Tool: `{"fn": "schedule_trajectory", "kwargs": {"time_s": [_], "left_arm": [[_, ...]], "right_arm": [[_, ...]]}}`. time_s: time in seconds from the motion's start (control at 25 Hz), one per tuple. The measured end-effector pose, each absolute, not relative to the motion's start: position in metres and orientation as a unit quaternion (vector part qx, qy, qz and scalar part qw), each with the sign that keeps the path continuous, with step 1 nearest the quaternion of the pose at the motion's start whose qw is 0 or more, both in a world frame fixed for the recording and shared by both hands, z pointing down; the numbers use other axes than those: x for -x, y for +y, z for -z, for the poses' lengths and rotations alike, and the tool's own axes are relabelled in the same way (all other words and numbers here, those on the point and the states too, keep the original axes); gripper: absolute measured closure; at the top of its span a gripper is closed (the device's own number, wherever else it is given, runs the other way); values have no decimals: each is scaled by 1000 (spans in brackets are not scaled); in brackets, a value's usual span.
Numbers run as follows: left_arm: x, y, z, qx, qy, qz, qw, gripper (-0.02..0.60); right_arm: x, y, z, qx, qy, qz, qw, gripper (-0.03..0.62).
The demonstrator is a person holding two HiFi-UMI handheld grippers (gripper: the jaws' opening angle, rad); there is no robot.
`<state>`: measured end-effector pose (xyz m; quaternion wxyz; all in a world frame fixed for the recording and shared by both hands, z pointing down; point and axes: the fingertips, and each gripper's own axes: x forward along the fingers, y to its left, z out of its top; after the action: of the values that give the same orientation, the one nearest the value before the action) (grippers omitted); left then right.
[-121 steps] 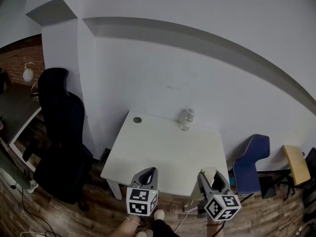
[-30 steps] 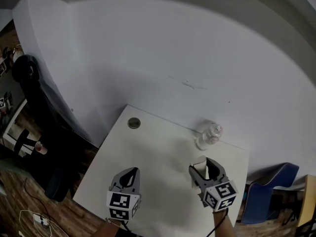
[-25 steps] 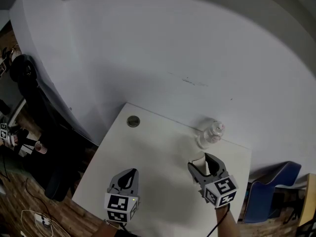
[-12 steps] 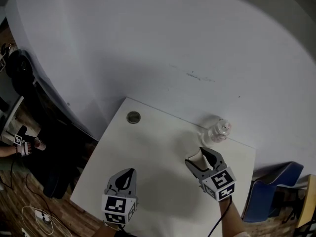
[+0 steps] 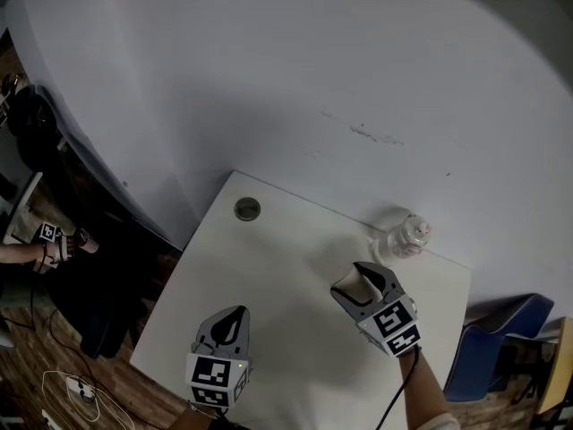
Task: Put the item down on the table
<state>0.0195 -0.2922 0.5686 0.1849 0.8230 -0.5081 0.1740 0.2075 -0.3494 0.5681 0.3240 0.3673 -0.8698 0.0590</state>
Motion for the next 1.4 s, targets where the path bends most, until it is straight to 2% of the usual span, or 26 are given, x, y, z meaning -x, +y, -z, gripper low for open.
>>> {"fn": "schedule_trajectory", "kwargs": {"time_s": [1.04,1.4], "left_arm": [[-1,-307,-580,-810,-520,-167,216,565],[9,-309,-583,-804,-527,-162,223,565]], "right_arm": [[-171,-345,-630,-245,-864,-62,436,298],[-165,-342,-643,-220,-861,-65,453,297]]}}
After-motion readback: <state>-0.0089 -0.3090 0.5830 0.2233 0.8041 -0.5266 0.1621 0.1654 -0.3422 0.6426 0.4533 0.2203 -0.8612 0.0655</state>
